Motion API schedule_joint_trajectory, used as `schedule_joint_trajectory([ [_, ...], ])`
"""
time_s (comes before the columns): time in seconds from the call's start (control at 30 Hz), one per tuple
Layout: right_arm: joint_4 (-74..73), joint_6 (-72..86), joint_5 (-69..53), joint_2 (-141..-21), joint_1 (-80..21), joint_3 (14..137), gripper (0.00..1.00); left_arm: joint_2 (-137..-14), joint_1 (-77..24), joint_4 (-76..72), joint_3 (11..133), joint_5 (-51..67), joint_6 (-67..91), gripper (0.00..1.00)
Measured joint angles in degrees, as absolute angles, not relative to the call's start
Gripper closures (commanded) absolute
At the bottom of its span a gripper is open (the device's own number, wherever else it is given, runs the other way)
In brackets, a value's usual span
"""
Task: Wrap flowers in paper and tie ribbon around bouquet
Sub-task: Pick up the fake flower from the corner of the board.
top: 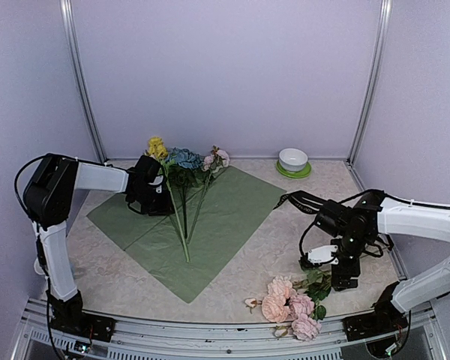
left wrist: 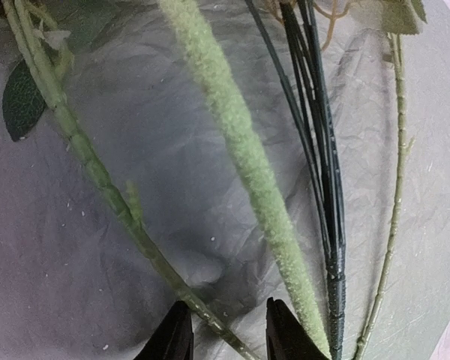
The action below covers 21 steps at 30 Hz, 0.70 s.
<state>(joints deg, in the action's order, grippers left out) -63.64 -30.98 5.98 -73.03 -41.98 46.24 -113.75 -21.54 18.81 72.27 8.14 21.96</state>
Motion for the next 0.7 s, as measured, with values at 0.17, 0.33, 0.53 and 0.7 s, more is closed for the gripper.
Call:
schedule_joint_trajectory([
  [0.17,-63.9,-31.3,6.1,-72.8,-42.0,45.6,0.07,-113.7,-21.2,18.0,72.3,10.6,21.1,0.66],
  [0.33,-64.4,-32.3,8.2,-71.6,-41.9,43.9,0.31,-112.6,-20.7,18.9,72.3,10.0,20.9,0.65],
  [0.53,-64.1,-34.5,10.7,-70.5,-41.1,41.8,0.57,-107.2,-20.0,20.6,71.7,8.4,20.3,0.63],
  [0.7,-61.2,-36.5,11.3,-70.6,-40.3,39.4,0.58,-102.4,-19.8,21.5,71.3,8.3,20.1,0.62],
])
